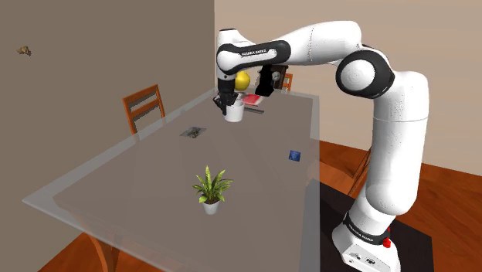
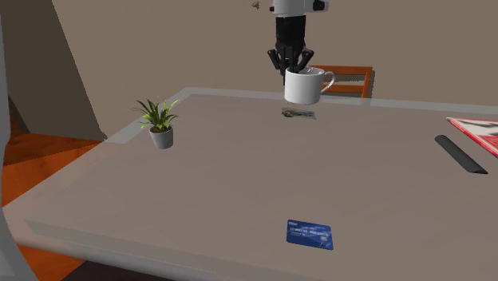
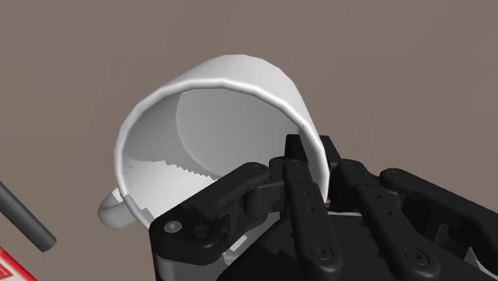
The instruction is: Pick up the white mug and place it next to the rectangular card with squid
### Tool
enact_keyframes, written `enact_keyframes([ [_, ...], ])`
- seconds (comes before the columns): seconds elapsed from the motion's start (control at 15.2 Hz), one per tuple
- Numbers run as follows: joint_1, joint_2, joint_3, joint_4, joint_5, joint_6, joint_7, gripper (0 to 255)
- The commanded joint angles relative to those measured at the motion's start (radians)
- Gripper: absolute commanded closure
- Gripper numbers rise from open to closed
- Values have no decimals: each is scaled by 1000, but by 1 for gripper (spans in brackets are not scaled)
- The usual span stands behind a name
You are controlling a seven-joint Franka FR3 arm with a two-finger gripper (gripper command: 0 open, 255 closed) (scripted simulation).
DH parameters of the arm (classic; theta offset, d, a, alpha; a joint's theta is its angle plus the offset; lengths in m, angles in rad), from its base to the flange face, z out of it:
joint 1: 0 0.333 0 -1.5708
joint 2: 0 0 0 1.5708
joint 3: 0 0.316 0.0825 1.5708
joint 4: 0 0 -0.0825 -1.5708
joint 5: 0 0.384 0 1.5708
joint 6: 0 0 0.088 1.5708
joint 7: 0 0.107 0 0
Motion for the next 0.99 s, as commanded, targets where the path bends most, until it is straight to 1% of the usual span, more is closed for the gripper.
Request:
enact_keyframes([
  [0.0, 5, 97, -2, 144, -7, -48, -3, 255],
  [0.07, 8, 146, -4, 220, -11, -74, -5, 255],
  [0.92, 4, 159, -6, 66, -15, 93, 6, 255],
])
